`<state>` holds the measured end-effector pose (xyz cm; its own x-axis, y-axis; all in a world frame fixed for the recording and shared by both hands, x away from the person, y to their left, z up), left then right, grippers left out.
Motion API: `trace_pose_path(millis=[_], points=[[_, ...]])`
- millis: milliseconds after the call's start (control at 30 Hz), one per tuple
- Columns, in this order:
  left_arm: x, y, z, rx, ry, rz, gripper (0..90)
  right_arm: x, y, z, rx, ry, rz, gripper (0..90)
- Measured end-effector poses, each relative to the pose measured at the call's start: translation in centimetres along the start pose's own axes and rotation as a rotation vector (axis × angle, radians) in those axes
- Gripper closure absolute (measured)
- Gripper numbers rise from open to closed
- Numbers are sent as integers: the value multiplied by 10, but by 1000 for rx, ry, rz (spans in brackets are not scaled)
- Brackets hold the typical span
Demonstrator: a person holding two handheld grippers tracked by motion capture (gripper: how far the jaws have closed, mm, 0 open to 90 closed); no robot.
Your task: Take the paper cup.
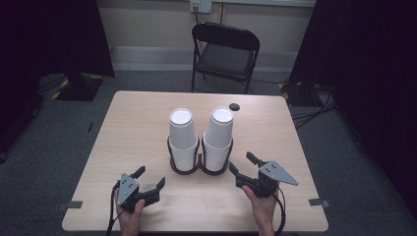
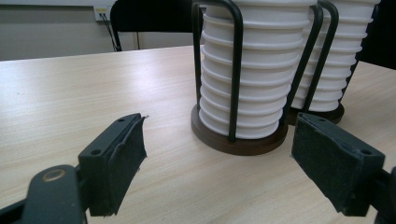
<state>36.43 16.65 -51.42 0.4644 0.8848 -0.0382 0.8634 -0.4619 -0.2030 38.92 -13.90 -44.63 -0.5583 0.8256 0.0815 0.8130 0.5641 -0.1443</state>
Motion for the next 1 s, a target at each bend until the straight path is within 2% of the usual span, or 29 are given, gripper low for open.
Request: trace_pose_path(millis=[133,233,433,667,867,1000], points=[[-1,1,1,13,-1,17,169,5,3,-8,27,-38,-23,241],[-1,1,0,10,1,15,170,4,5,-15,22,-31,-25,212],[0,1,0,7,-8,23,171,1,13,-41,-31,4,-46,145],[0,0,0,0,-14,29,172,3,26,-58,-43,-8,-61,133],[-2,0,0,-3,0,22,172,8,36,-74,-32,-58,-68,131],[-1,-2,0,-15,-5,16,171,9,44,-84,-27,-62,-84,131]])
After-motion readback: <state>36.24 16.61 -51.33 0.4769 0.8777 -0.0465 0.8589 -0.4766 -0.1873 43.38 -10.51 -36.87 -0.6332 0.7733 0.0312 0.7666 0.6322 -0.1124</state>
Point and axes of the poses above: each handheld gripper's, and its own axes: y roughly forward along the jaws, z roughly out of its underside, x roughly to its left, the point moved 8 cm from there along y, roughly forward along the jaws, and after that the axes turned 1 degree about -x, right-handed, at the moved point
